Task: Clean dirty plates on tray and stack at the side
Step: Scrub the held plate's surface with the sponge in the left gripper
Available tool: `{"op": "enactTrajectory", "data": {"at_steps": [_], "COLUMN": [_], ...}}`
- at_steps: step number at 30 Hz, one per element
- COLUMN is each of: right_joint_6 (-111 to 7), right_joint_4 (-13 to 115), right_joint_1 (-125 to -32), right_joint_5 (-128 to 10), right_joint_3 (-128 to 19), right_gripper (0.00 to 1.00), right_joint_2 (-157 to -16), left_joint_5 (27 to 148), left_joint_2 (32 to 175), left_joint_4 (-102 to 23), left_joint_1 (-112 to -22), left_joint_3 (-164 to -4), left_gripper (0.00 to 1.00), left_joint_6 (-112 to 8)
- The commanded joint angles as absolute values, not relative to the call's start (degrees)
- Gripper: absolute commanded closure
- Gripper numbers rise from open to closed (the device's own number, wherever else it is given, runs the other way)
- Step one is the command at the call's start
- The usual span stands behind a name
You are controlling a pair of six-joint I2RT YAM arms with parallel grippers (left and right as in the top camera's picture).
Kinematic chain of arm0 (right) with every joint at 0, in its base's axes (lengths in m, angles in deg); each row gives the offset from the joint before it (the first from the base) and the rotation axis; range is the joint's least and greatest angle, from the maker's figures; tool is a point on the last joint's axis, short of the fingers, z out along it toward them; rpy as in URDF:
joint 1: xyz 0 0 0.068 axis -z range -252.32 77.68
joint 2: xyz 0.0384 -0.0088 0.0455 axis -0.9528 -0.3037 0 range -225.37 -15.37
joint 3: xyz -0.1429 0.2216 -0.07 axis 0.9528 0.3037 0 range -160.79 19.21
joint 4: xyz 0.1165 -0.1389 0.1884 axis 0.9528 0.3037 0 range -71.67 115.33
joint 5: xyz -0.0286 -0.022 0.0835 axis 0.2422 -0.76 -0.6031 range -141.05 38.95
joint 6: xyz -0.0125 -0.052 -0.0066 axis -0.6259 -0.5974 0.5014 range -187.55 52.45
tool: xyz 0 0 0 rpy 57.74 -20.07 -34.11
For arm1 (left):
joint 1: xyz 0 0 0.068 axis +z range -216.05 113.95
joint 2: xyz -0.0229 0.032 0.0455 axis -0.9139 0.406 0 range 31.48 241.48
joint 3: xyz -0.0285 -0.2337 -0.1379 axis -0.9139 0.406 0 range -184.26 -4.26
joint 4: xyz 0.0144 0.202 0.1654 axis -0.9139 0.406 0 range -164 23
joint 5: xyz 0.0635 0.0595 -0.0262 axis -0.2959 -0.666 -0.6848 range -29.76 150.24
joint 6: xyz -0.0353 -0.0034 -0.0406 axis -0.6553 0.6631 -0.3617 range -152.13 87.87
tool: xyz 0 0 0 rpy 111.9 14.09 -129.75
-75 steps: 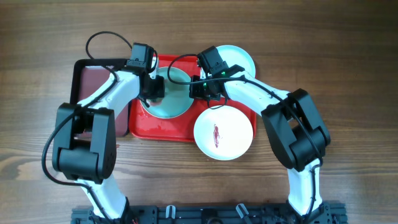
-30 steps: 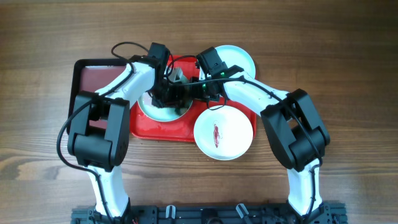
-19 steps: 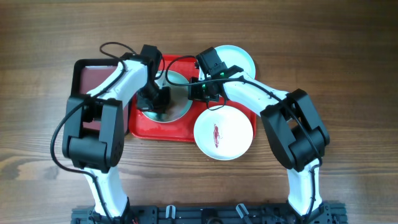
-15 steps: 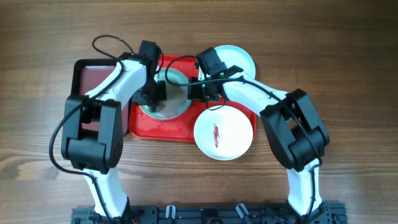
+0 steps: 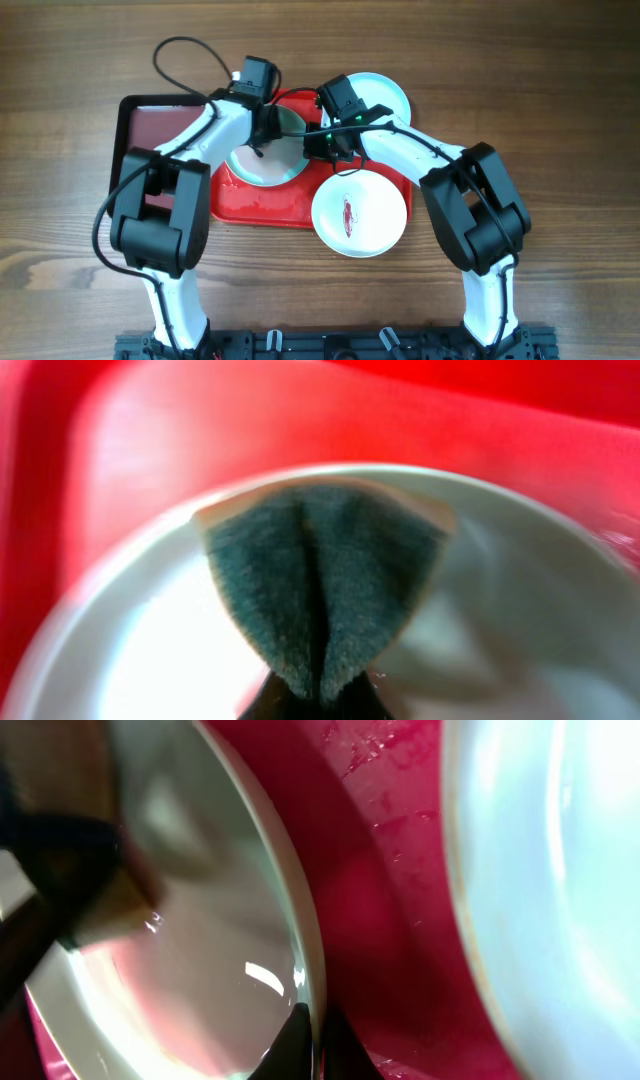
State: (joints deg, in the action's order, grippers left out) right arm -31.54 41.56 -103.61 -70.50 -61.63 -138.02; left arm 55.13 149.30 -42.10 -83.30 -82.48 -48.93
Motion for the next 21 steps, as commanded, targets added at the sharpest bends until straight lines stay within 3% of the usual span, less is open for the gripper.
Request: {"op": "enactTrajectory", "data": {"at_steps": [1, 6, 9, 14, 18, 21], "right_joint_6": [-32.9, -32.9, -33.0, -33.1, -33.1, -33.0], "right_joint_4": [41.9, 41.9, 41.9, 41.9, 41.5, 41.3], "right_joint_1": [-104.0, -104.0, -104.0, -104.0, -104.0, -104.0], "right_joint_5": [-70.5, -70.5, -70.5, -70.5, -70.5, -70.4], "right_joint_3": [-60.6, -60.6, -60.6, -60.6, -60.6, -60.6], "right_gripper": [0.96, 0.96, 0.96, 0.96, 0.96, 0.96], "right_joint_2": [-139.3, -139.3, -139.3, -139.3, -139.3, -139.3], "left_joint_5": [70.6, 79.2, 76.6, 61.9, 39.7, 34.4], "left_joint_2": [153.1, 153.1, 153.1, 153.1, 153.1, 153.1], "left_joint_4": [-40.5, -38.0, -37.6, -32.9, -21.4, -18.7], "left_joint_1": [-88.0, -89.5, -88.7, -85.6, -82.6, -81.1], "left_joint_3": [-80.6, -80.6, -80.6, -80.6, -80.6, -80.6], "left_gripper": [0.96, 0.96, 0.96, 0.96, 0.96, 0.96], "left_joint_6": [-42.5, -39.4, -40.2, -49.5, -64.7, -67.2]}}
